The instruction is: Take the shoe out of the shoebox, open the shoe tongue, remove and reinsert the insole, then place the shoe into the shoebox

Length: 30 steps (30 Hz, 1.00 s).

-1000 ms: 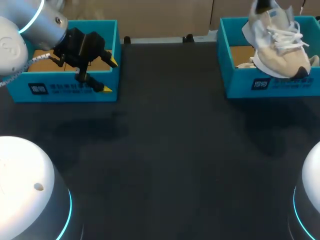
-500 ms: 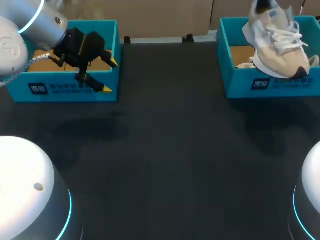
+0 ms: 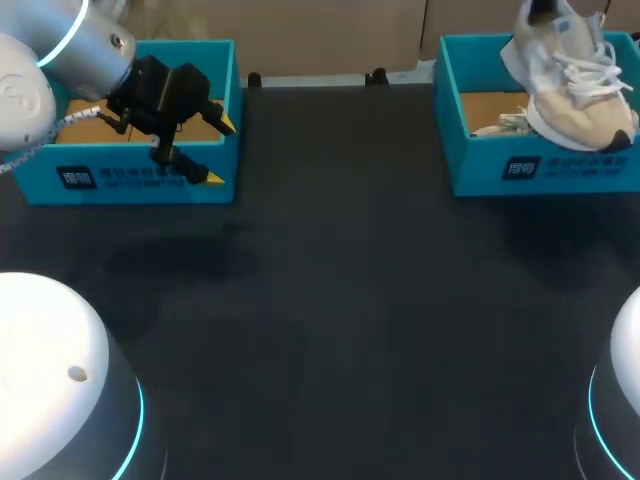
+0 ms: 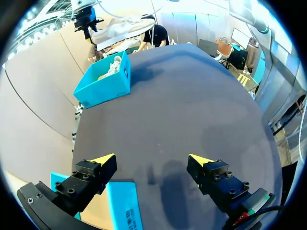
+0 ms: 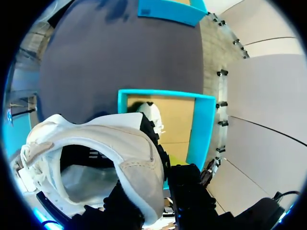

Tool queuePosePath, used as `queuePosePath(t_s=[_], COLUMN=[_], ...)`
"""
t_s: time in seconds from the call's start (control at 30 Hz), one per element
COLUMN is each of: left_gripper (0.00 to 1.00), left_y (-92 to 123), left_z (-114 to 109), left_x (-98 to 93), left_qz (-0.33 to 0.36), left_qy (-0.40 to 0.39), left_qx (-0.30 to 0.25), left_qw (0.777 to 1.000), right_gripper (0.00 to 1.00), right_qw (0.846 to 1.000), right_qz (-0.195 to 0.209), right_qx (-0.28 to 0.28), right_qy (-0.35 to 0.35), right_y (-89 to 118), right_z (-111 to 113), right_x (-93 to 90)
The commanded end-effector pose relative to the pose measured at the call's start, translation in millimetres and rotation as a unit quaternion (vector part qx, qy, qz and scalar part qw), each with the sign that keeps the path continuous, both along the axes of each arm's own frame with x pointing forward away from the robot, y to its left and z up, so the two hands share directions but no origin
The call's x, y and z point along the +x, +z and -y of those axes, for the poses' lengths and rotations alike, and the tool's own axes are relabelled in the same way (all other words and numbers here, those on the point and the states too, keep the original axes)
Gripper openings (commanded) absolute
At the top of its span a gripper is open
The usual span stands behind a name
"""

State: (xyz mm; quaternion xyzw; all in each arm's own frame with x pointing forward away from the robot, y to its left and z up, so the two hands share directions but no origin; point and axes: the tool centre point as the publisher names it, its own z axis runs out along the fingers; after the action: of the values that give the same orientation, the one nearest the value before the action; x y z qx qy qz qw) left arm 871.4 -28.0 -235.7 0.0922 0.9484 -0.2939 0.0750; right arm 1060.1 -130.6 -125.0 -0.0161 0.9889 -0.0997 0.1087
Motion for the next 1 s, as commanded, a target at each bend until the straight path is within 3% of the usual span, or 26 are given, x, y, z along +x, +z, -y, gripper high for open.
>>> queuePosePath(t_s=[0.03, 0.47, 0.73, 1.0], left_gripper=[1.0, 1.0, 1.0, 1.0], left_y=[0.0, 0.0, 0.0, 0.0], left_z=[-0.1, -0.1, -0.1, -0.1], left_x=[-0.3, -0.3, -0.3, -0.3], left_qz=[0.0, 0.0, 0.0, 0.0], left_qy=[0.0, 0.0, 0.0, 0.0], left_qx=[0.001, 0.001, 0.001, 0.001], left_qw=[1.0, 1.0, 1.0, 1.0], right_gripper=[0.0, 0.0, 0.0, 0.0], right_qw=[1.0, 1.0, 0.999, 0.996], right_qz=[-0.004, -0.002, -0.006, 0.007], right_qx=[0.007, 0.003, -0.001, 0.001], right_qy=[-0.002, -0.002, -0.042, -0.09], right_y=[-4.4, -19.8, -38.2, -47.0], right_z=[20.6, 89.4, 132.3, 161.4], right_x=[15.1, 61.3, 89.2, 116.3])
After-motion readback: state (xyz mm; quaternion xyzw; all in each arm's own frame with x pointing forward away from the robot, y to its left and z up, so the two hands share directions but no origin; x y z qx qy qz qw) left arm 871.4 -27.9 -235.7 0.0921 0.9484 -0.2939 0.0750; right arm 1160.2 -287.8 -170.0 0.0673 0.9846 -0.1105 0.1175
